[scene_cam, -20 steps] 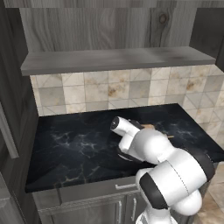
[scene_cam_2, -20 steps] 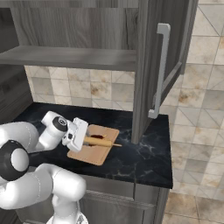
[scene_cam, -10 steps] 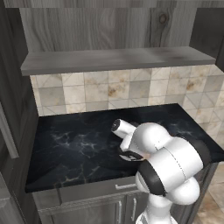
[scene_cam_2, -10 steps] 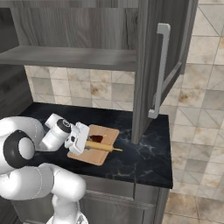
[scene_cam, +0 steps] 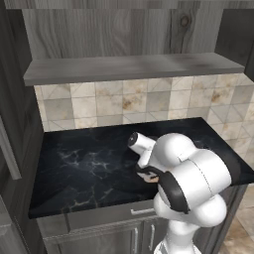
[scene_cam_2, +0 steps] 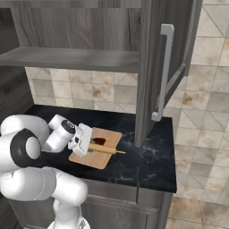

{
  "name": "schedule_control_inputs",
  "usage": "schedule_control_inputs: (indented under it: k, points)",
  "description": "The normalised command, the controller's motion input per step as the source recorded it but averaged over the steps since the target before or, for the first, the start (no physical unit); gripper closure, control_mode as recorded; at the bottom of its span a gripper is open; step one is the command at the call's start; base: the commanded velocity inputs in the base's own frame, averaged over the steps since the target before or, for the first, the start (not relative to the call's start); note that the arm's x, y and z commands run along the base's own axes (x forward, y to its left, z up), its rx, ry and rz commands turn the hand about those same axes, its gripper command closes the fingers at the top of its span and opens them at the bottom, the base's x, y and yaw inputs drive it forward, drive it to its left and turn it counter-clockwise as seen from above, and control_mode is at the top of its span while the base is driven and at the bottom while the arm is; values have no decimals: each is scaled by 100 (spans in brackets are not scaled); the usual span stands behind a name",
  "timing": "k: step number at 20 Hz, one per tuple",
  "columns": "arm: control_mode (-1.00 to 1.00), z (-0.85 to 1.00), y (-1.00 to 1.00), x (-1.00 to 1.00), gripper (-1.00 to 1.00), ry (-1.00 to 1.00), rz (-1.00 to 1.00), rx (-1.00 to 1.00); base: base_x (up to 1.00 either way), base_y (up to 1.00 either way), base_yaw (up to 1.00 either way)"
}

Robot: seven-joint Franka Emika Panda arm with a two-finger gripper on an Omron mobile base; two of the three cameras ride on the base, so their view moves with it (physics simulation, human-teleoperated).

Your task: Open the cabinet, retrieve the rolling pin, and place it next to the meat on the cutting board to prepare for tenderizing.

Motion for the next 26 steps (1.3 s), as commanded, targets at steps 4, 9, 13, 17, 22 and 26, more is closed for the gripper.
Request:
schedule_control_inputs:
  k: [4,9,13,17,22,26]
  points:
    - [-100,-33,0,0,100,0,0,4,0,0,0]
    - [-100,-38,0,0,100,0,0,5,0,0,0]
    - [-100,-37,6,4,-100,2,0,3,0,0,0]
    - [-100,-8,0,1,-100,1,0,5,0,0,0]
    - [-100,0,1,-7,-100,-6,0,3,0,0,0]
    - [-100,0,4,-8,-100,-7,0,0,0,0,0]
